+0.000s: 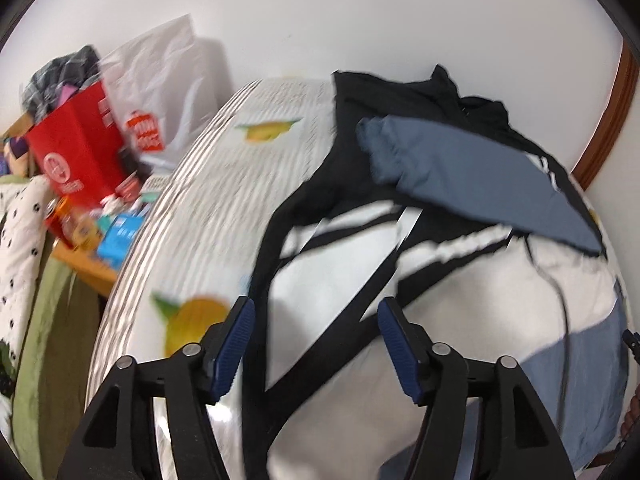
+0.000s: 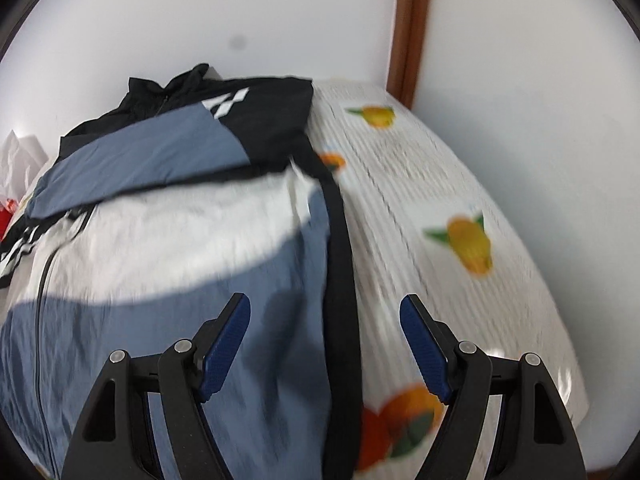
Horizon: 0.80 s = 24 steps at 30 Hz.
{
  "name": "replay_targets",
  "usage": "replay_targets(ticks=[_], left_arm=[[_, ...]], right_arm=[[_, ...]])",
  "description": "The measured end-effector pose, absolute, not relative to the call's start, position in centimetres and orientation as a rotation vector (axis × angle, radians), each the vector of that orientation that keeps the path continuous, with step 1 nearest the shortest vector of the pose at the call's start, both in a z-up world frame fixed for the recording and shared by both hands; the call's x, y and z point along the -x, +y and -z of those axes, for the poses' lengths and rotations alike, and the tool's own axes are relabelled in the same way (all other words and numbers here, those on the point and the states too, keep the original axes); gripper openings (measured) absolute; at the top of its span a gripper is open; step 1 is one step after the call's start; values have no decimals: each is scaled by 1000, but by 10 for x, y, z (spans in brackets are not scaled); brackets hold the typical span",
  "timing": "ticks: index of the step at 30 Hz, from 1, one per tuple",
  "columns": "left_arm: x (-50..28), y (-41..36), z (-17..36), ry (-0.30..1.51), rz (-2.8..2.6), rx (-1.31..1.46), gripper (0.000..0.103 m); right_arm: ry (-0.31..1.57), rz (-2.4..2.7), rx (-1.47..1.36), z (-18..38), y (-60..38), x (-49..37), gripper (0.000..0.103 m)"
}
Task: Fold large clothes
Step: 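Grasp the blue-white jacket side edge with the right gripper while the left gripper grasps it too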
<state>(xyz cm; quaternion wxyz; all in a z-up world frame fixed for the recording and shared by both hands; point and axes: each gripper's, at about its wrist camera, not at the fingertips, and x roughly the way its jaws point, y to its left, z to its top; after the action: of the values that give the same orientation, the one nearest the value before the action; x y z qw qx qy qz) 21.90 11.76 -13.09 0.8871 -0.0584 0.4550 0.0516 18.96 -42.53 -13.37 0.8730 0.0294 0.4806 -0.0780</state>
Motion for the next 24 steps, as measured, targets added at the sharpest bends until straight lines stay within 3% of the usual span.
replay_targets(ticks=[8, 11, 13, 19, 21, 23, 24], left_arm=[[-173, 135, 161, 993, -100, 167, 66], [-164, 132, 161, 982, -81, 146, 66], [-159, 132, 161, 974, -77, 146, 66], [-150, 127, 163, 966, -67, 145, 65], [-148, 122, 163, 962, -60, 137, 56], [-147, 118, 163, 960, -54, 123, 42], [-147, 117, 162, 961, -47, 122, 28]], right_arm=[[1038, 97, -147, 156, -426, -146, 76], [1031, 89, -131, 161, -418, -141, 68], [1020, 80, -114, 161, -412, -138, 56], [1001, 90, -68, 163, -401, -136, 45], [997, 86, -71, 162, -399, -135, 37], [999, 69, -59, 161, -395, -134, 18], [1001, 50, -61, 161, -393, -134, 10]])
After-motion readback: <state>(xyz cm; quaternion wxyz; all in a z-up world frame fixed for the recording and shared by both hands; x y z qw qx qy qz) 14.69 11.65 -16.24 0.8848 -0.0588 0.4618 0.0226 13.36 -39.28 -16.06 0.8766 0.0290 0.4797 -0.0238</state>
